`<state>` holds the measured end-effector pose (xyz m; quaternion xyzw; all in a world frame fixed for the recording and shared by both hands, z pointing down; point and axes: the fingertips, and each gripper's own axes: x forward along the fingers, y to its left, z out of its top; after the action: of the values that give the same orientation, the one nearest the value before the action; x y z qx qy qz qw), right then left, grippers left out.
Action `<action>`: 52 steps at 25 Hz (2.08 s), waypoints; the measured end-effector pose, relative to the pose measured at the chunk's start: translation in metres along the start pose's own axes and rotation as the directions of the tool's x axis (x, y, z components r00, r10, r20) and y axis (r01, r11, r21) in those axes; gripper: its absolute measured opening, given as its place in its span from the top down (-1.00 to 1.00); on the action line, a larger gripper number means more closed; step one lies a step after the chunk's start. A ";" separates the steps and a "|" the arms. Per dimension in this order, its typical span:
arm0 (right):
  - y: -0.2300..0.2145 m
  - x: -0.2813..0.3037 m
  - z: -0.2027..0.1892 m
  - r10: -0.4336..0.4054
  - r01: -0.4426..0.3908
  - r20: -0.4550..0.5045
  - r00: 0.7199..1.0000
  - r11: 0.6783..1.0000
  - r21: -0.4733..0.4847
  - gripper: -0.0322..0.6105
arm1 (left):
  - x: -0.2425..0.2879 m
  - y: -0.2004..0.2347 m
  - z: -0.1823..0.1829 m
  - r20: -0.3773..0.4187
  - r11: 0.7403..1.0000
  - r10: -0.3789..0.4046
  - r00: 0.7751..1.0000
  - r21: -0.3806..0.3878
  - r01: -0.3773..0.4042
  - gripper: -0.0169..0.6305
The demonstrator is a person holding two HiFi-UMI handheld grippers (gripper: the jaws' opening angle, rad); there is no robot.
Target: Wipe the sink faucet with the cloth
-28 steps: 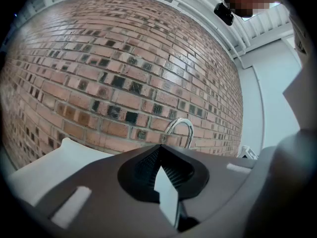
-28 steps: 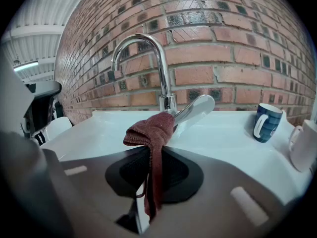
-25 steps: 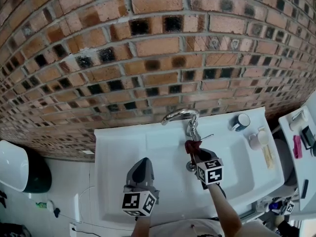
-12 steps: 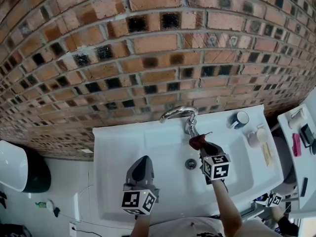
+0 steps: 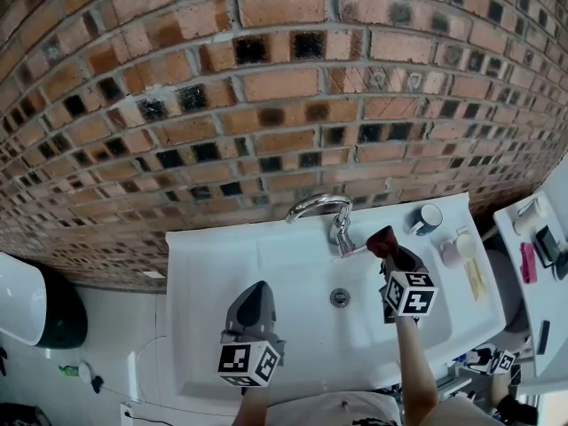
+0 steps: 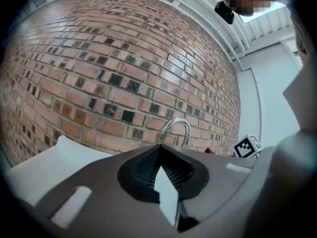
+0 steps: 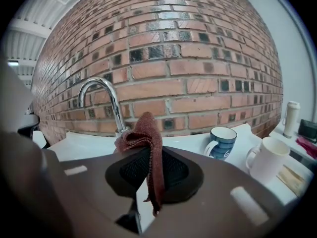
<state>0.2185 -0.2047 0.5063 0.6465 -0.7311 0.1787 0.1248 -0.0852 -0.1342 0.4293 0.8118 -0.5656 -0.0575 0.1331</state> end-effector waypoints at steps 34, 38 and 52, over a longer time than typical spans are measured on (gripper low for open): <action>0.096 0.041 0.041 0.212 -0.207 0.008 0.977 0.948 0.242 0.76 | -0.006 0.018 0.005 0.003 0.999 0.042 0.999 -0.022 -0.042 0.93; 0.104 0.030 0.069 0.227 -0.235 0.062 0.972 0.949 0.212 0.76 | -0.006 0.018 0.003 0.010 0.999 0.035 0.999 -0.024 -0.035 0.93; 0.208 0.008 0.105 0.376 -0.367 0.116 0.919 0.926 -0.089 0.76 | -0.006 0.016 0.004 0.012 0.999 0.028 1.000 -0.031 -0.027 0.93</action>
<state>0.0170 -0.2359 0.3936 0.5017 -0.8526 0.1325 0.0616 -0.1027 -0.1338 0.4298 0.8014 -0.5766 -0.0696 0.1429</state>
